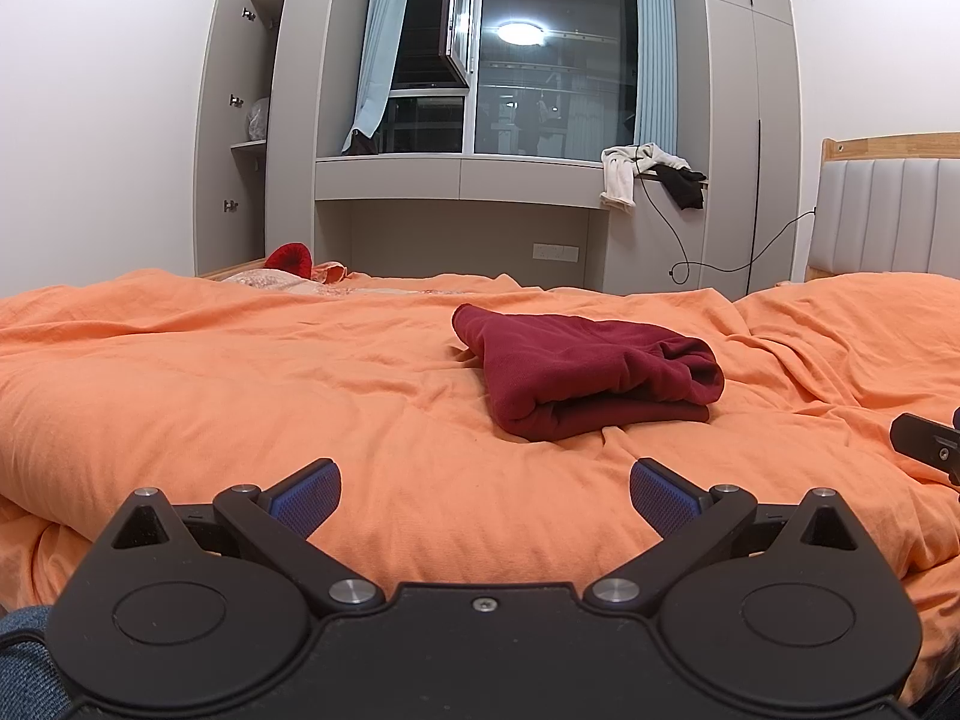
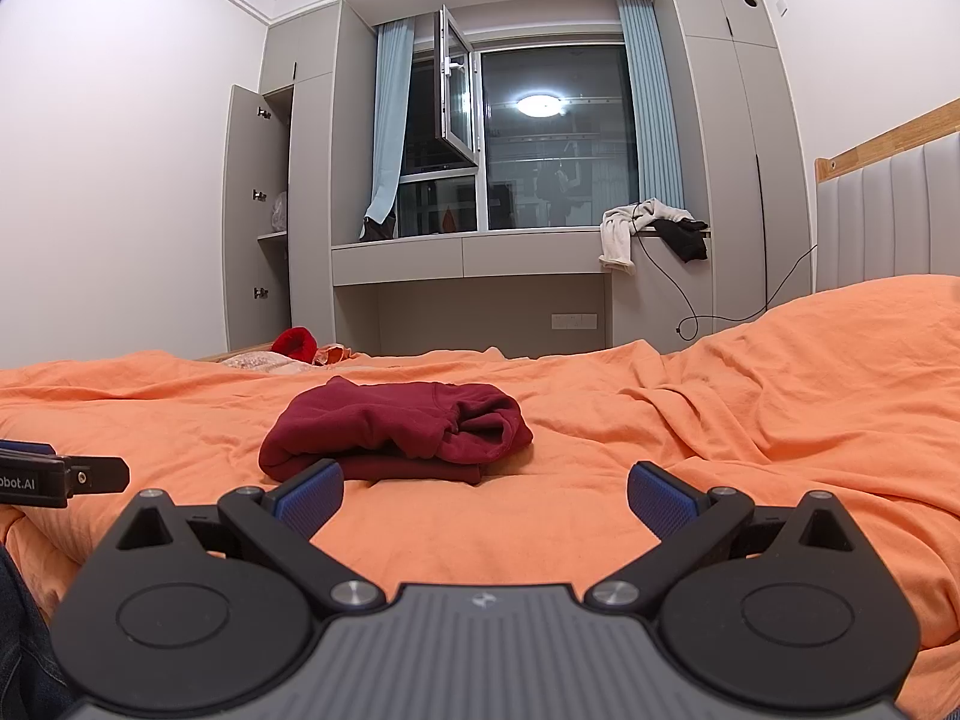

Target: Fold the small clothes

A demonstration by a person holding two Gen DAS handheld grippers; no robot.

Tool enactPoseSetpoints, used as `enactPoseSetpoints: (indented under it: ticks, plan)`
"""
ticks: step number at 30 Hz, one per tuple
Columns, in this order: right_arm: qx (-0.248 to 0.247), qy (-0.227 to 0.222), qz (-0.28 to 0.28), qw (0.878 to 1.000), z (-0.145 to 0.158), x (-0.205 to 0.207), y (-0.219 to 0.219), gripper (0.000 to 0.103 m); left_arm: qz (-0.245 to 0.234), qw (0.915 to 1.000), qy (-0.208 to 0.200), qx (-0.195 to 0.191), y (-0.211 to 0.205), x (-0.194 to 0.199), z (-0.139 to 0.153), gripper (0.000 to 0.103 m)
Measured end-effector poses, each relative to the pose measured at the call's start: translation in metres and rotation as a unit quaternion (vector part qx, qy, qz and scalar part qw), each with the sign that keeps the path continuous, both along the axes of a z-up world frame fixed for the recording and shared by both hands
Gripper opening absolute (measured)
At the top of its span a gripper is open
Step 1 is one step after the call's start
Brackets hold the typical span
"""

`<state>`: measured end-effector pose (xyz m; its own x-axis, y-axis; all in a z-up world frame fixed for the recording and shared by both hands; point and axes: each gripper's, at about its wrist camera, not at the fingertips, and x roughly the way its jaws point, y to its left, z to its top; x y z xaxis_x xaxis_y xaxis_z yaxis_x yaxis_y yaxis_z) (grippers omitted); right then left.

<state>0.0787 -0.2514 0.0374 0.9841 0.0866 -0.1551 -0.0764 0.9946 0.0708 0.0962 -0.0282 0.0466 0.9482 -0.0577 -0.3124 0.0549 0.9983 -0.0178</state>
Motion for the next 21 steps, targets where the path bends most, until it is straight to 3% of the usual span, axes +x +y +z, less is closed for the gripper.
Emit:
enactPoseSetpoints:
  ticks: [21]
  plan:
    - [0.0, 0.0, 0.0, 1.0, 0.0004, -0.0002, -0.0002, 0.103, -0.003, 1.0, 0.003, -0.002, -0.0005, 0.0005, -0.0016, 0.102]
